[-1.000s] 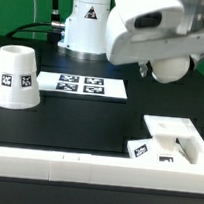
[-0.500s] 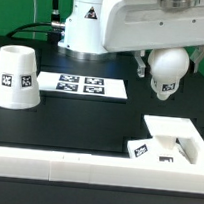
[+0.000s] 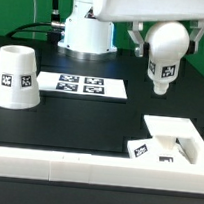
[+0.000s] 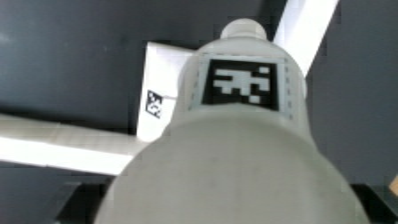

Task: Assemble lamp

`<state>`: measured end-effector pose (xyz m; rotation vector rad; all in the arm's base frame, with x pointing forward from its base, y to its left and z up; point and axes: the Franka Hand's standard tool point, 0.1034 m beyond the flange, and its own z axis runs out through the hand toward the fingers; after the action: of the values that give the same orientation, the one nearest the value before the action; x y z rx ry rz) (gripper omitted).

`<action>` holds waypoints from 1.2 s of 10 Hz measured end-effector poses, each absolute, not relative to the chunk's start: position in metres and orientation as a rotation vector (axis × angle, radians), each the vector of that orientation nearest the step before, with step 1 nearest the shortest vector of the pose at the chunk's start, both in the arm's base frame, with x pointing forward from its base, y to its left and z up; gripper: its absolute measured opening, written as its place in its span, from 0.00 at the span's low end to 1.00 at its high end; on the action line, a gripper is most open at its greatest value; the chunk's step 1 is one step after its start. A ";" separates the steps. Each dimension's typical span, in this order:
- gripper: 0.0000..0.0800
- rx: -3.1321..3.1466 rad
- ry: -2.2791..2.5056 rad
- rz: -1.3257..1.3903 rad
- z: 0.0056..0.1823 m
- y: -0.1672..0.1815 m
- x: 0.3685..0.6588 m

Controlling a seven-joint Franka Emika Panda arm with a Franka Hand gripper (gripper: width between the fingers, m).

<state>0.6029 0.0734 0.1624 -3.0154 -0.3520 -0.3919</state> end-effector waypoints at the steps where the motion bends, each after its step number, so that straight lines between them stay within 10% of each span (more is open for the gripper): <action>1: 0.72 -3.010 -0.344 -0.543 0.162 0.069 0.607; 12: 0.72 -3.022 -0.723 -0.625 0.150 0.081 0.632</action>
Offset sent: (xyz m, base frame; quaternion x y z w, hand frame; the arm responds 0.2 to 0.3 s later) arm 0.0000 0.0000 0.0000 0.0000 0.0650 0.0000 0.9979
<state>0.6315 0.0809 0.1503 -3.0224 -0.7230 -0.6246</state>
